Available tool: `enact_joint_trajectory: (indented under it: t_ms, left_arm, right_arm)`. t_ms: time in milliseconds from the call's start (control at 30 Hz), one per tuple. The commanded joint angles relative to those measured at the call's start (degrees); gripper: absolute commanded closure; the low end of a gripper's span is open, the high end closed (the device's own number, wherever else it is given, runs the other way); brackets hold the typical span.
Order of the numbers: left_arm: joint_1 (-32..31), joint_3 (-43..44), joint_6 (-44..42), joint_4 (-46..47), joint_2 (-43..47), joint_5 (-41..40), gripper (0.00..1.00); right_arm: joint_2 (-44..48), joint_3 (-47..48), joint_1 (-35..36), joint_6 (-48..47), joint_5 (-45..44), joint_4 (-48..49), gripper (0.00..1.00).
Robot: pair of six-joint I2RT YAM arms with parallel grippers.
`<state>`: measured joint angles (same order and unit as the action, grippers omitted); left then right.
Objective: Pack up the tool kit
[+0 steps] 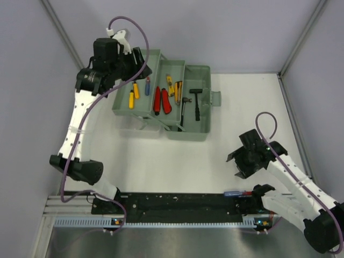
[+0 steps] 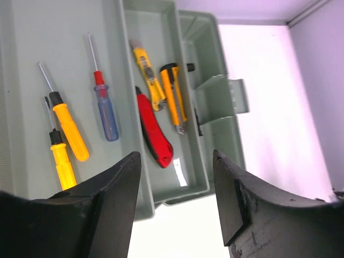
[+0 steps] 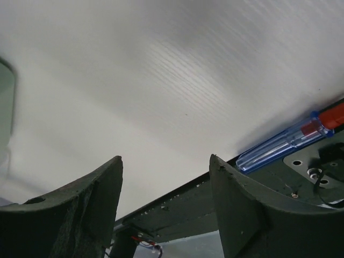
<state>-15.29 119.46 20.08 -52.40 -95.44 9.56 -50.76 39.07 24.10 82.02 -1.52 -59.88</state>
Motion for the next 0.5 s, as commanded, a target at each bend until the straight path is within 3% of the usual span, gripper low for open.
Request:
enact_joint_trajectory:
  t_ms: [0,133,467]
  left_arm:
    - [0.3,-3.2,1.3,3.0,5.5,4.7,0.40]
    - [0.3,-6.1,1.3,3.6,7.5,4.8,0.40]
    - [0.1,-12.9,1.7,5.7,10.1,10.0,0.41]
  right_arm:
    - [-0.6,0.5,-0.4,6.4,-1.8,-6.8,0.36]
    - [-2.9,1.3,-0.4,8.9,-1.2,-10.5,0.36]
    - [-20.7,4.5,0.1,6.0,3.7,-15.4,0.38]
